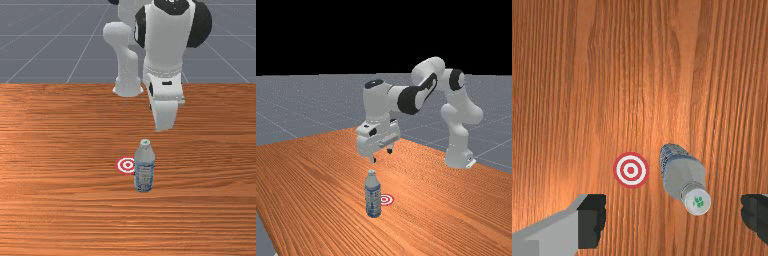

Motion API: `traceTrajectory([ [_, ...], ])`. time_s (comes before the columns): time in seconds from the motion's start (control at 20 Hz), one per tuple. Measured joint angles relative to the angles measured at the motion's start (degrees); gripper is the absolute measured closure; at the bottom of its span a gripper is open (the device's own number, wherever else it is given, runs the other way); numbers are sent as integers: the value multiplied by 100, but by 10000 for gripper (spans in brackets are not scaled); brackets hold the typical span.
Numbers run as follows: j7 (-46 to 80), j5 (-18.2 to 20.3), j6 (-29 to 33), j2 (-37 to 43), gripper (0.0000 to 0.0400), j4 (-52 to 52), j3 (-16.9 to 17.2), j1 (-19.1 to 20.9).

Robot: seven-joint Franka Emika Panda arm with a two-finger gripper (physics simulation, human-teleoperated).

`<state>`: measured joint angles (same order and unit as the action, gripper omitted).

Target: Pick up the bottle and put it on the marker

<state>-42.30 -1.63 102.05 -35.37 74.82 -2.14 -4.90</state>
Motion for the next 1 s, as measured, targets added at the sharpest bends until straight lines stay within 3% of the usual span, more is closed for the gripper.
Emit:
traceTrajectory([
  [0.1, 4, -6, 355, 19, 0, 331, 3, 5],
  [0.15, 346, 5, 1223, 398, 0, 1144, 74, -17],
  [0.5, -125, 37, 1272, 459, 0, 1255, 182, 332],
  [0.7, -210, 16, 734, -133, 0, 223, 182, 343],
  [0.9, -279, 110, 678, -428, 0, -220, 137, 393],
  [1.0, -896, -123, 699, -434, 0, -218, 50, 353],
])
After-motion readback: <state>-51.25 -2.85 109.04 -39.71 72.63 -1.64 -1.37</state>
